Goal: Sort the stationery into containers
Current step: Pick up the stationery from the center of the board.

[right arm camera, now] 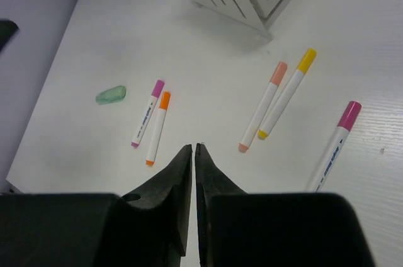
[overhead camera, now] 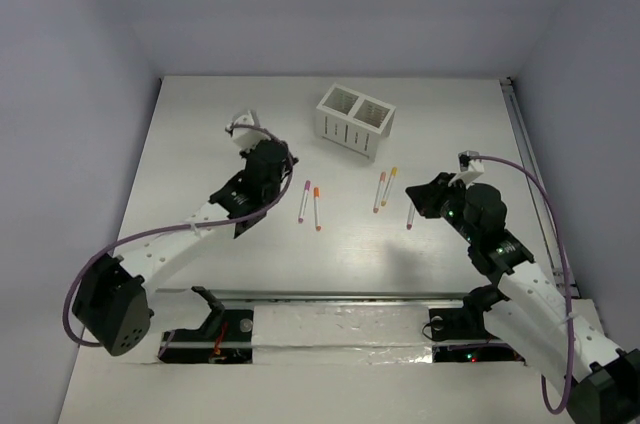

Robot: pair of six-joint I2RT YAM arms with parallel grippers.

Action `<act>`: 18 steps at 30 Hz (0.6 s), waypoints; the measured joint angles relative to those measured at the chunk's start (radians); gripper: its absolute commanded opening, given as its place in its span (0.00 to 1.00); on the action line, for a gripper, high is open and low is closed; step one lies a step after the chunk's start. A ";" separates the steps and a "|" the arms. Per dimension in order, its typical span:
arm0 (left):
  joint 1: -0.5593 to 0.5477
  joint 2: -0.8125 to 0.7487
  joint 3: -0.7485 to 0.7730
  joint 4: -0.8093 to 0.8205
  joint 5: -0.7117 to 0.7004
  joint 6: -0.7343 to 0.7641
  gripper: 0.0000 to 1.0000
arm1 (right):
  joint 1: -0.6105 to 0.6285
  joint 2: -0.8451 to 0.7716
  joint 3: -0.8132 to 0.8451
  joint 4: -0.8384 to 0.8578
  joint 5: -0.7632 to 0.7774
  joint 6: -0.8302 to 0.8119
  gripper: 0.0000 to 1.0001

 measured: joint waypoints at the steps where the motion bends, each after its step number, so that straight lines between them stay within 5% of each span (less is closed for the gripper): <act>1: 0.016 -0.021 -0.049 -0.021 0.002 -0.046 0.04 | 0.000 0.002 0.000 0.000 -0.003 0.000 0.11; 5: 0.117 -0.026 -0.256 -0.122 0.050 -0.196 0.26 | 0.000 0.003 0.000 0.000 -0.013 -0.006 0.11; 10: 0.267 -0.025 -0.372 -0.200 0.113 -0.276 0.66 | 0.000 0.013 0.000 0.000 -0.027 -0.008 0.12; 18: 0.281 -0.009 -0.378 -0.129 0.154 -0.320 0.73 | 0.000 0.027 0.000 0.000 -0.040 -0.008 0.12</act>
